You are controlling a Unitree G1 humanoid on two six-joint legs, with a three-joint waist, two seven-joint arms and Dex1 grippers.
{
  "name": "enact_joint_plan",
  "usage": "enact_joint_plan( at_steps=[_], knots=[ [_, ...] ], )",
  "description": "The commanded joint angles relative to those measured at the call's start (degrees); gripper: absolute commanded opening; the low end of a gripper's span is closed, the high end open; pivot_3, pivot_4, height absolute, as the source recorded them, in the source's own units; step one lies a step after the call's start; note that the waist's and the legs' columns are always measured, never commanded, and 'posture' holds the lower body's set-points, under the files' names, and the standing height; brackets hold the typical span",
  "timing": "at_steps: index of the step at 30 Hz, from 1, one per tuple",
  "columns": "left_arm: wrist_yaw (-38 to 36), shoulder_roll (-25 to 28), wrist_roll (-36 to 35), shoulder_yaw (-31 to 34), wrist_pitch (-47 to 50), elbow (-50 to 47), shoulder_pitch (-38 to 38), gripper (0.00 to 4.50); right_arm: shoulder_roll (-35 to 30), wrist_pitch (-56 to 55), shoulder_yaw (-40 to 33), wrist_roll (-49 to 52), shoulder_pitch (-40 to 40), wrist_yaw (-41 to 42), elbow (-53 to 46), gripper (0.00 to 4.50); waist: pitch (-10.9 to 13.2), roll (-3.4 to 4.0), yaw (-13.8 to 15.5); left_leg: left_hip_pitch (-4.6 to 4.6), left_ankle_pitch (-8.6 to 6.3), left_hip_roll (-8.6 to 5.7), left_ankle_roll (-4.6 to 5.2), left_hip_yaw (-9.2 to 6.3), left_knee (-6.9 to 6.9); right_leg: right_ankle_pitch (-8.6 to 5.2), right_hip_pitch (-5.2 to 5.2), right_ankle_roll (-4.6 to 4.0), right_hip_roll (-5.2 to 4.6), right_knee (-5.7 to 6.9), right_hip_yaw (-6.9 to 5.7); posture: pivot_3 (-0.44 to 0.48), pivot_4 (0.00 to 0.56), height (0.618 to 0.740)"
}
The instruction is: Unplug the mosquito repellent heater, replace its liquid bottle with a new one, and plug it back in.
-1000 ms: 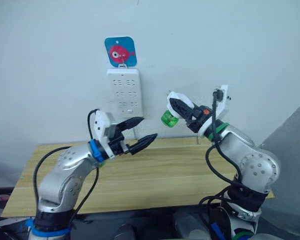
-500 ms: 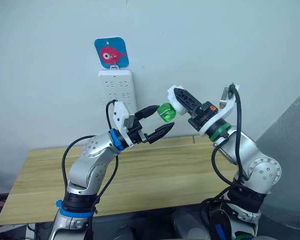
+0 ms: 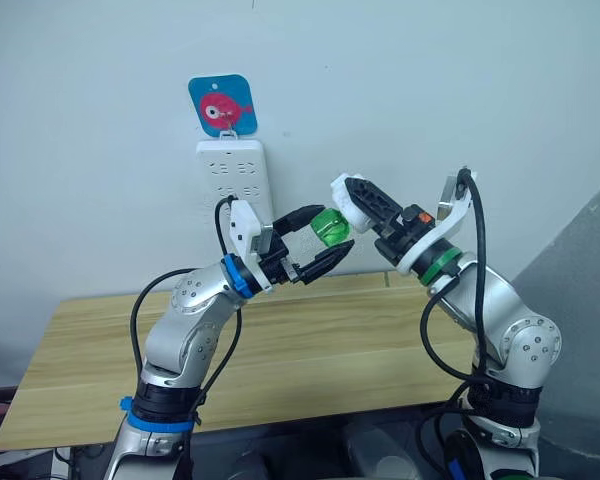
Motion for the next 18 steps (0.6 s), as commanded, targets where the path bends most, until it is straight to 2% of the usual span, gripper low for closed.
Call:
enact_joint_plan(
  at_steps=[1,6,13,17,18],
  knots=[
    [0.0,-0.6,-0.3,0.1,-1.0,-0.8,-0.8,3.75,-1.3,-2.9,1.5,2.4,0.1,-0.1,-2.1,3.03,0.0,0.00,0.0,0.00,0.00,0.00,0.00,0.00,0.00,0.00,0.00,0.00,0.00,0.00,0.00,-0.259,0.060,0.740],
    [0.1,-0.9,-0.6,0.4,-1.2,-0.1,-1.4,2.32,-3.4,-5.1,3.5,3.3,0.5,-0.1,-2.2,3.03,0.0,0.00,0.1,0.00,0.00,0.00,0.00,0.00,0.00,0.00,0.00,0.00,0.00,-0.01,0.00,-0.259,0.060,0.740],
    [0.3,-0.8,-0.4,0.8,-1.2,-0.1,-1.5,2.29,-5.4,-7.6,5.4,4.4,1.3,-0.1,-2.0,3.03,0.0,0.00,0.2,0.00,0.00,0.00,0.00,0.00,0.00,0.00,0.00,0.00,0.00,-0.01,0.01,-0.258,0.061,0.740],
    [-0.7,0.0,0.6,0.3,-2.0,0.1,-1.2,2.29,-7.0,-8.7,5.6,4.7,2.0,0.7,-2.3,4.42,0.0,0.00,0.2,0.00,0.00,0.00,0.00,0.00,0.00,0.00,0.00,0.00,0.00,-0.01,0.01,-0.259,0.062,0.740],
    [-0.9,0.2,0.6,0.3,-2.1,0.1,-1.1,2.29,-7.6,-8.9,5.4,4.9,2.3,0.7,-2.2,4.50,0.0,0.00,0.3,0.00,0.00,0.00,0.00,0.00,0.00,0.00,0.00,0.00,0.00,-0.01,0.01,-0.259,0.062,0.740]
  ],
)
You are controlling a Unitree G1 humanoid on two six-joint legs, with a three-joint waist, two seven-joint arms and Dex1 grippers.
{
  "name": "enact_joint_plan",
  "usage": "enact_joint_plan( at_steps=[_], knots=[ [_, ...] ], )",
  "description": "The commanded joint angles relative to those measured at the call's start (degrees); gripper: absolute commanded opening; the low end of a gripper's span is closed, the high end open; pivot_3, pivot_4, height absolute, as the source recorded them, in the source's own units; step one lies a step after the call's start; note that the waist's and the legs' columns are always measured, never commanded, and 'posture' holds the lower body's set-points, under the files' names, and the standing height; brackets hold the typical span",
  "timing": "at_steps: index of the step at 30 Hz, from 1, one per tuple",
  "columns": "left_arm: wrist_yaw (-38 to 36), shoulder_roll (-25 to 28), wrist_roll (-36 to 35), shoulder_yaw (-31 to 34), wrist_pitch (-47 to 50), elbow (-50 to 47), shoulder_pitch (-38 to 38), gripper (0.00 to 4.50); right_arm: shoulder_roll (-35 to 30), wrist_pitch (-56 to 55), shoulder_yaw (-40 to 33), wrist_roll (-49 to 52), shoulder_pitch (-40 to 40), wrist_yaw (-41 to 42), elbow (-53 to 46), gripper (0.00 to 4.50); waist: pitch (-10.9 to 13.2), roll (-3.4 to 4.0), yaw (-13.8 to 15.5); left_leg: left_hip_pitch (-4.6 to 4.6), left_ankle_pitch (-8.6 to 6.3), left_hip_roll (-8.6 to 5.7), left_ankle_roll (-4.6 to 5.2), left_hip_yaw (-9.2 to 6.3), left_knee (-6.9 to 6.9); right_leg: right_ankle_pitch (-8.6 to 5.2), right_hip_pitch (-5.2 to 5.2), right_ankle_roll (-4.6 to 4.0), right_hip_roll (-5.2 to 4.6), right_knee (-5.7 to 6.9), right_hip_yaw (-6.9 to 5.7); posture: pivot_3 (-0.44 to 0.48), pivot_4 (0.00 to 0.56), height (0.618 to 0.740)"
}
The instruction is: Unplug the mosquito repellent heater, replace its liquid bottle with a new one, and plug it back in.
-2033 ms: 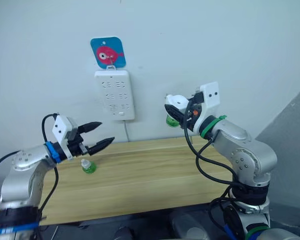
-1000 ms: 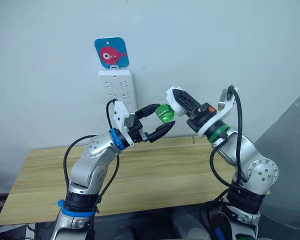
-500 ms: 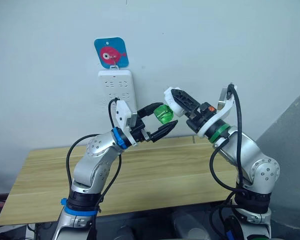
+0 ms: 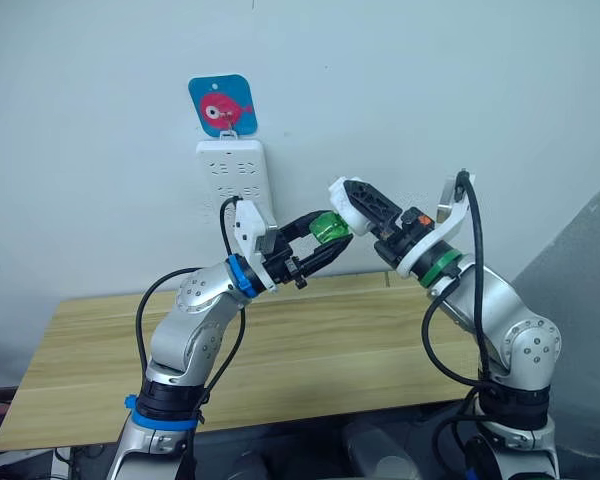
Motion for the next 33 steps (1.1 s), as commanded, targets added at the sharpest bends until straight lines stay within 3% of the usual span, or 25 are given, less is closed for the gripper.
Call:
enact_joint_plan(
  at_steps=[1,4,7,12,15,21,27,33],
  knots=[
    [-1.3,0.6,0.0,0.5,-1.8,-0.7,-0.6,2.29,-1.8,-1.4,-0.7,1.9,0.6,0.5,-1.8,4.50,0.0,0.00,0.0,0.00,0.00,0.00,0.00,0.00,0.00,0.00,0.00,0.00,0.00,0.00,0.00,-0.259,0.062,0.740],
    [-5.8,3.2,0.3,-0.3,-2.7,-0.3,-0.2,2.29,-7.4,0.0,-3.8,8.3,3.6,3.7,-1.9,4.50,0.0,0.00,0.2,0.00,0.00,0.00,0.00,0.01,0.00,0.00,0.02,0.00,0.00,-0.03,0.01,-0.264,0.065,0.740],
    [-10.0,6.1,-0.6,-0.4,-1.6,0.9,-0.3,2.29,-19.3,6.2,-8.2,17.0,8.7,12.6,-1.2,4.50,0.0,0.03,0.8,-0.02,0.00,-0.02,0.00,0.02,-0.01,-0.01,0.03,0.00,-0.01,-0.10,0.00,-0.267,0.068,0.740],
    [-18.5,11.1,0.6,-2.4,-3.6,2.9,1.0,2.29,-35.1,16.1,-11.8,18.2,13.1,28.6,3.9,4.50,0.1,0.07,0.9,0.06,-0.01,0.00,0.01,0.10,-0.02,-0.03,0.10,-0.03,0.02,-0.16,0.08,-0.266,0.077,0.740],
    [-23.7,13.5,1.8,-4.4,-6.5,2.7,2.3,2.29,-40.3,18.8,-8.7,18.2,11.7,31.8,5.3,4.50,0.1,0.08,0.8,0.24,-0.01,0.06,0.02,0.25,-0.04,-0.05,0.15,-0.06,0.06,-0.15,0.25,-0.271,0.082,0.740],
    [-26.7,14.5,3.1,-5.9,-9.0,1.7,2.7,2.29,-42.6,21.4,-1.0,18.2,9.8,33.5,6.5,4.50,0.2,-0.03,1.0,0.22,-0.01,0.02,0.01,0.36,-0.03,-0.05,0.15,-0.04,0.08,-0.20,0.50,-0.266,0.086,0.740],
    [-28.5,14.8,5.4,-6.6,-14.0,1.5,4.3,2.29,-44.3,23.1,1.4,18.2,9.7,37.5,7.8,4.50,0.2,-0.11,1.3,0.09,-0.03,-0.04,0.04,0.60,-0.02,-0.06,0.09,0.05,0.09,-0.39,0.95,-0.244,0.093,0.740],
    [-28.7,13.9,6.7,-6.9,-18.1,2.2,4.6,2.29,-42.1,23.0,3.7,18.2,9.0,39.1,9.2,4.50,0.3,-0.23,1.3,0.12,-0.04,0.00,0.05,0.64,-0.02,-0.06,0.06,0.07,0.12,-0.37,1.00,-0.238,0.093,0.740]
  ],
)
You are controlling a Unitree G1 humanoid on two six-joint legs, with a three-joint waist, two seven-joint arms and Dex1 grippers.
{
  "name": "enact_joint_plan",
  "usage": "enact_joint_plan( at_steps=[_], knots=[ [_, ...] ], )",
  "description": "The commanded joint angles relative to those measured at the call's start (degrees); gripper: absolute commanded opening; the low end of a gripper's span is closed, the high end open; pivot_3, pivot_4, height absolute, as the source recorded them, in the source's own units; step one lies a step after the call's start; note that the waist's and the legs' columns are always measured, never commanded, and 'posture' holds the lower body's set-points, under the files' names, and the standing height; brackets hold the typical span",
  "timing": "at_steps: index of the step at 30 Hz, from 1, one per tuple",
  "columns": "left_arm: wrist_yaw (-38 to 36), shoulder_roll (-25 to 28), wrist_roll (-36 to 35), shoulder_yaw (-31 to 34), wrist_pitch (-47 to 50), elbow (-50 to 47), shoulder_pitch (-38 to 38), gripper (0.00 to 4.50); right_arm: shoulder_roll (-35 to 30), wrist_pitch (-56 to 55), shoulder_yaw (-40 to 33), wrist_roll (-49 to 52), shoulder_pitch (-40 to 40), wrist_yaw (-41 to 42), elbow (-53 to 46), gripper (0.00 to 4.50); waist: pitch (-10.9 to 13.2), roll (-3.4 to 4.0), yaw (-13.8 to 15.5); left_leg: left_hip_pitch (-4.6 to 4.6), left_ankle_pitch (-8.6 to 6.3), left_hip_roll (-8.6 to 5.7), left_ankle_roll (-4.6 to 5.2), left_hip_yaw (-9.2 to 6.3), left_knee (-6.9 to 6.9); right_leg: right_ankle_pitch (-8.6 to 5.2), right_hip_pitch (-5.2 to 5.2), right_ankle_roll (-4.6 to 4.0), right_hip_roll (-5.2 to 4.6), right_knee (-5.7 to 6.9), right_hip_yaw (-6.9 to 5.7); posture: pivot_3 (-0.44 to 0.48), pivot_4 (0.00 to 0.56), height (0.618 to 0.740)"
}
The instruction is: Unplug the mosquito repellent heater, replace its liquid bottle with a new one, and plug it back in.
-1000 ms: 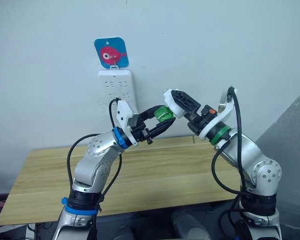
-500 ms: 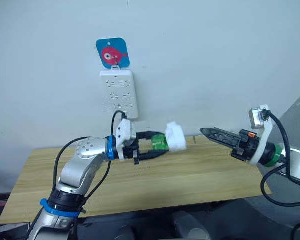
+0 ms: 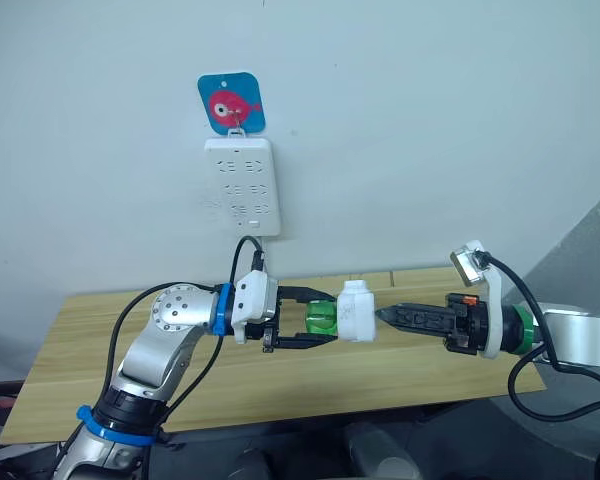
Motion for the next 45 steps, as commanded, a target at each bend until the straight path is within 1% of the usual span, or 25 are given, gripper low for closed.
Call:
enact_joint_plan(
  at_steps=[1,10,15,18,20,21,26,28,30,32,34,36,38,41,44,45],
  knots=[
    [0.0,-0.7,0.2,0.1,-3.5,-1.2,-0.3,2.29,0.9,0.1,0.5,1.4,-1.4,1.8,0.5,4.50,0.0,-0.01,0.0,0.00,0.00,0.00,0.00,0.02,0.00,0.00,0.00,0.00,0.00,0.00,0.02,-0.238,0.093,0.740],
    [0.7,-1.9,0.9,-0.5,-7.0,-0.2,-0.2,2.29,3.8,0.0,3.7,1.4,-2.1,1.8,0.2,4.50,0.1,-0.06,0.0,0.00,0.00,-0.01,0.00,0.05,0.00,0.00,-0.01,0.00,0.00,-0.01,0.08,-0.233,0.091,0.740],
    [0.8,-2.3,-0.1,-0.5,-6.1,-0.6,0.4,2.29,6.0,-0.4,4.6,1.4,-3.3,1.3,0.4,4.50,0.1,-0.06,0.0,0.00,0.00,0.00,0.00,0.05,0.01,0.00,-0.01,0.00,0.02,0.00,0.09,-0.233,0.091,0.740],
    [0.7,-2.3,-0.5,-0.6,-5.8,-1.0,1.0,2.29,6.5,0.0,4.9,1.4,-4.2,1.5,1.0,3.91,0.1,-0.08,0.0,-0.01,0.00,0.00,0.00,0.05,0.01,0.00,-0.01,0.01,0.02,0.00,0.09,-0.234,0.090,0.740],
    [1.0,-2.4,-0.6,-0.6,-5.6,-1.0,1.0,2.29,6.4,0.5,5.1,1.4,-4.7,2.0,1.2,3.26,0.1,-0.08,0.1,-0.01,0.00,0.00,0.00,0.05,0.00,0.00,-0.02,0.01,0.02,0.01,0.09,-0.234,0.090,0.740],
    [1.2,-2.5,-0.6,-0.6,-5.6,-0.9,0.9,2.29,6.4,0.7,5.3,1.4,-4.9,2.2,1.2,3.06,0.1,-0.07,0.1,0.00,0.00,0.01,0.00,0.05,0.00,0.00,-0.02,0.01,0.02,0.01,0.08,-0.232,0.089,0.740],
    [1.1,-2.3,-0.6,-1.0,-5.0,-0.8,0.4,2.29,6.8,0.9,5.7,1.4,-5.9,1.9,1.1,3.00,0.1,-0.08,0.1,0.00,0.00,0.00,0.00,0.05,0.01,0.00,-0.02,0.01,0.02,0.01,0.09,-0.232,0.088,0.740],
    [1.1,-0.5,-2.1,-1.6,1.5,-2.1,0.4,2.29,7.0,0.7,5.6,1.4,-6.7,1.7,0.9,3.00,0.1,-0.08,0.0,0.00,0.00,0.00,0.00,0.06,0.01,0.00,-0.02,0.01,0.02,0.01,0.10,-0.232,0.087,0.740],
    [1.8,2.1,-5.7,-1.9,12.3,-3.7,-0.1,2.29,6.6,0.8,5.5,1.4,-7.6,1.9,0.7,3.00,0.1,-0.08,0.0,0.00,0.00,0.01,0.00,0.05,0.00,0.00,-0.03,0.01,0.02,0.03,0.08,-0.230,0.087,0.740],
    [2.0,5.9,-12.5,-2.2,28.0,-5.2,-2.3,2.29,5.3,1.9,5.4,1.0,-8.9,3.0,-0.4,3.00,0.2,-0.09,-0.1,-0.02,0.00,0.01,0.00,0.03,0.01,0.00,-0.07,0.01,0.03,0.07,0.06,-0.230,0.086,0.740],
    [2.6,7.9,-19.0,-1.6,40.4,-4.4,-5.8,2.29,4.7,2.2,5.0,1.2,-9.7,3.9,-1.2,3.00,0.3,-0.11,-0.1,-0.03,0.00,0.00,0.00,0.03,0.01,0.00,-0.09,0.01,0.03,0.08,0.05,-0.235,0.087,0.740],
    [2.5,8.5,-23.1,-0.9,47.1,-3.0,-9.1,2.29,4.5,2.3,4.9,1.1,-10.3,4.8,-1.7,3.00,0.4,-0.18,-0.1,-0.03,0.00,0.00,0.01,0.00,0.01,0.00,-0.10,0.01,0.04,0.08,0.00,-0.237,0.087,0.740],
    [2.4,8.6,-24.0,-0.7,49.5,-2.1,-11.3,2.29,4.1,2.4,5.0,0.7,-10.6,5.5,-2.2,3.00,0.4,-0.20,-0.1,-0.04,-0.01,-0.01,0.01,0.01,0.00,-0.01,-0.10,0.02,0.04,0.05,0.00,-0.240,0.086,0.740],
    [0.9,8.8,-23.4,-1.1,49.7,-1.6,-12.7,2.29,4.1,1.8,5.3,0.9,-10.5,5.4,-2.6,3.00,0.4,-0.24,0.0,-0.07,-0.02,0.00,0.02,-0.01,-0.04,-0.02,-0.14,0.04,0.04,0.04,-0.03,-0.242,0.085,0.740],
    [-0.6,8.2,-20.3,-1.1,44.0,-1.3,-12.3,2.29,4.1,1.0,5.4,1.4,-10.2,4.8,-2.6,3.00,0.4,-0.23,-0.1,-0.07,-0.02,0.01,0.03,0.00,-0.08,-0.03,-0.17,0.06,0.05,0.04,-0.02,-0.242,0.085,0.740],
    [-1.1,8.1,-18.2,-1.3,40.3,-1.6,-11.7,2.64,4.2,0.7,5.3,1.4,-9.9,4.5,-2.5,3.00,0.4,-0.22,0.0,-0.08,-0.02,0.01,0.03,-0.01,-0.09,-0.03,-0.17,0.06,0.05,0.04,-0.02,-0.240,0.082,0.740]
  ],
)
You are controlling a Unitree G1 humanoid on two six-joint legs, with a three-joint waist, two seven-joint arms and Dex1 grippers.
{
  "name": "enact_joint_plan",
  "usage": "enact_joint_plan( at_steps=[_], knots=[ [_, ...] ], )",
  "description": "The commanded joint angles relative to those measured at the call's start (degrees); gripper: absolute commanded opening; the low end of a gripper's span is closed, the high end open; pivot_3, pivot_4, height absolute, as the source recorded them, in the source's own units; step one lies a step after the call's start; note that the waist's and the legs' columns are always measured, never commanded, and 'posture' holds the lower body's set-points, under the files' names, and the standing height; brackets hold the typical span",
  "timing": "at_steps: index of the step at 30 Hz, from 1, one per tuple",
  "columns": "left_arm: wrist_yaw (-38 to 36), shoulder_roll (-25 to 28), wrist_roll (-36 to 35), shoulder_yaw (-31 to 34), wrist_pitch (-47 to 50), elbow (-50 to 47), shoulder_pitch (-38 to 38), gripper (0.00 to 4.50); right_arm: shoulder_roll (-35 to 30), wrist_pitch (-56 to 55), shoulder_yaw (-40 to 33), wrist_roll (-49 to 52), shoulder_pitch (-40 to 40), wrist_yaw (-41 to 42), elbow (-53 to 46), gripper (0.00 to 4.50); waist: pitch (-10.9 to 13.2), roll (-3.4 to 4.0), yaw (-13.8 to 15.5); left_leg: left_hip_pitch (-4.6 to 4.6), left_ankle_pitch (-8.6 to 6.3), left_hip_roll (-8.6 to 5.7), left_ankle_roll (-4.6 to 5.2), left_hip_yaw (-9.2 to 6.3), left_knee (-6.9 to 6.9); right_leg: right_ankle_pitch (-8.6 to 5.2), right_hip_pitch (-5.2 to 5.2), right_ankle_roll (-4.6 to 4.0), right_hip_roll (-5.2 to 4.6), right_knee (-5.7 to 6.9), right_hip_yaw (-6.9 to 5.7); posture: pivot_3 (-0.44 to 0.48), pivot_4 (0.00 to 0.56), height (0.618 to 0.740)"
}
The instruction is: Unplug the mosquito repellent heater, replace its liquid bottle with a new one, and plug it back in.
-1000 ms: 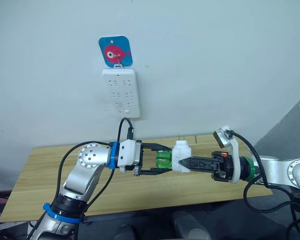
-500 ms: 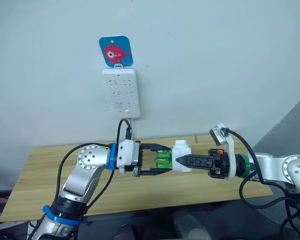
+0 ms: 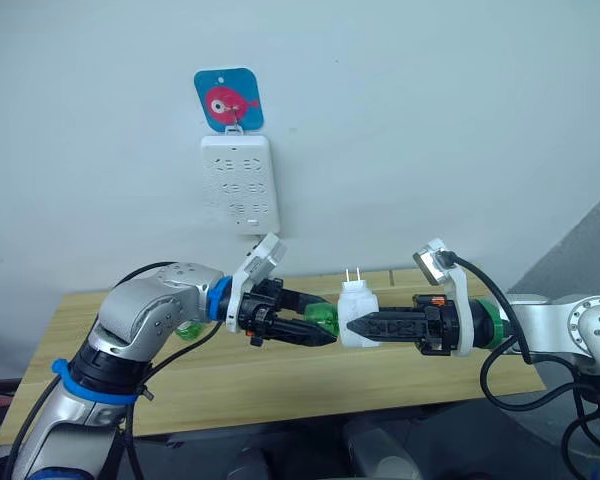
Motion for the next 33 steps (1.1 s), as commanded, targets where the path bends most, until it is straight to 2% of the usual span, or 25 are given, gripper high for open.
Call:
enact_joint_plan(
  at_steps=[1,2,4,10,13,16,23,29,33],
  knots=[
    [-1.4,0.3,7.3,-0.8,-9.9,-0.1,1.3,3.06,0.4,-1.6,-1.7,3.2,-0.8,2.0,-3.1,3.00,0.0,0.00,0.1,0.00,0.00,0.00,0.00,0.00,0.00,0.00,0.00,0.00,0.00,0.00,0.01,-0.240,0.082,0.740],
    [-1.7,0.1,8.7,-0.9,-12.4,-0.3,1.8,3.14,0.4,-1.8,-1.8,3.2,-0.6,1.9,-3.0,3.00,0.0,0.00,0.1,0.00,0.00,0.00,0.00,0.00,0.01,0.00,0.00,0.00,0.00,0.00,0.01,-0.240,0.082,0.740],
    [-2.7,-0.7,11.1,0.7,-20.2,-1.4,4.1,3.70,0.5,-2.5,-2.2,3.2,0.3,1.5,-2.4,3.00,0.0,0.00,0.1,0.00,0.00,0.00,0.00,0.01,0.02,0.00,0.02,0.00,0.00,-0.01,0.04,-0.239,0.078,0.740],
    [-1.7,-2.0,18.0,5.0,-38.9,-2.2,9.6,3.72,0.6,-3.7,-4.3,3.2,3.4,0.6,-0.4,3.00,0.0,-0.03,0.3,0.00,0.00,0.01,0.00,0.05,0.07,0.00,0.03,0.00,-0.01,0.00,0.09,-0.236,0.074,0.740],
    [0.0,-5.3,21.3,6.9,-51.0,-1.2,12.5,3.72,0.6,-3.8,-5.2,3.2,4.6,0.2,0.1,3.00,0.0,-0.03,0.4,0.00,0.00,0.00,0.00,0.10,0.10,0.00,0.04,0.00,-0.04,0.00,0.15,-0.236,0.074,0.740],
    [0.3,-7.6,23.4,6.8,-58.6,-0.1,14.1,3.72,0.9,-3.9,-5.4,3.2,5.0,-0.3,0.2,3.00,0.0,-0.04,0.5,0.00,0.00,0.00,0.00,0.16,0.15,0.01,0.04,0.01,-0.05,0.01,0.21,-0.236,0.074,0.740],
    [0.8,-10.2,26.8,3.8,-67.0,3.5,14.7,3.72,1.4,-4.1,-5.4,3.2,4.7,-1.1,0.4,3.00,0.0,-0.05,0.5,0.02,0.00,-0.02,0.00,0.20,0.22,0.03,0.07,0.05,-0.05,0.06,0.27,-0.234,0.067,0.740],
    [3.1,-12.2,27.8,2.4,-67.5,5.9,12.2,3.72,1.6,-4.1,-5.5,3.2,4.5,-1.4,0.3,3.00,0.0,-0.05,0.4,0.02,0.00,-0.01,0.00,0.23,0.25,0.09,0.06,0.15,-0.04,0.05,0.32,-0.238,0.068,0.740],
    [3.9,-12.6,27.6,2.0,-67.2,6.2,11.2,2.93,1.6,-4.2,-5.6,3.2,4.6,-1.5,0.2,3.00,0.0,-0.05,0.2,0.02,0.00,0.00,0.00,0.22,0.24,0.09,0.05,0.15,-0.03,0.07,0.30,-0.238,0.068,0.740]
  ],
)
